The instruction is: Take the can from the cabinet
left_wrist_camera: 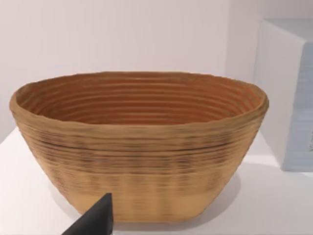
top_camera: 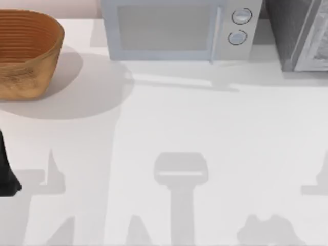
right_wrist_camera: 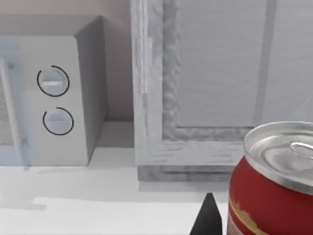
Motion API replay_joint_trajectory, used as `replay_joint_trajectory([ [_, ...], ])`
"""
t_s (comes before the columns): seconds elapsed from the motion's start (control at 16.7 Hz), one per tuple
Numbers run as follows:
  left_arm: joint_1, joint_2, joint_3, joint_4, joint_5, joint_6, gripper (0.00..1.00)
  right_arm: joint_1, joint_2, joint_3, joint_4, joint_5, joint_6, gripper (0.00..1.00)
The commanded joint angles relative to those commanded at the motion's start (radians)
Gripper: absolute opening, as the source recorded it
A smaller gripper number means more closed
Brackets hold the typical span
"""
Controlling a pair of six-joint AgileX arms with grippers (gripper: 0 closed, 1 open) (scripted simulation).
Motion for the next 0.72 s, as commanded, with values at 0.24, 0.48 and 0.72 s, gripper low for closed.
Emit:
replay_joint_trajectory([
  [0.24, 0.000, 0.000, 0.000, 0.000, 0.000, 0.000, 1.00, -0.015, 0.145, 0.035, 0.143, -0.077, 0.002, 0.00],
  [0.48, 0.000, 0.000, 0.000, 0.000, 0.000, 0.000, 1.00, -0.046, 0.456, 0.089, 0.425, -0.217, 0.004, 0.00],
  [0.72, 0.000, 0.000, 0.000, 0.000, 0.000, 0.000, 1.00, -0.086, 0.887, 0.153, 0.788, -0.391, 0.007, 0.00],
])
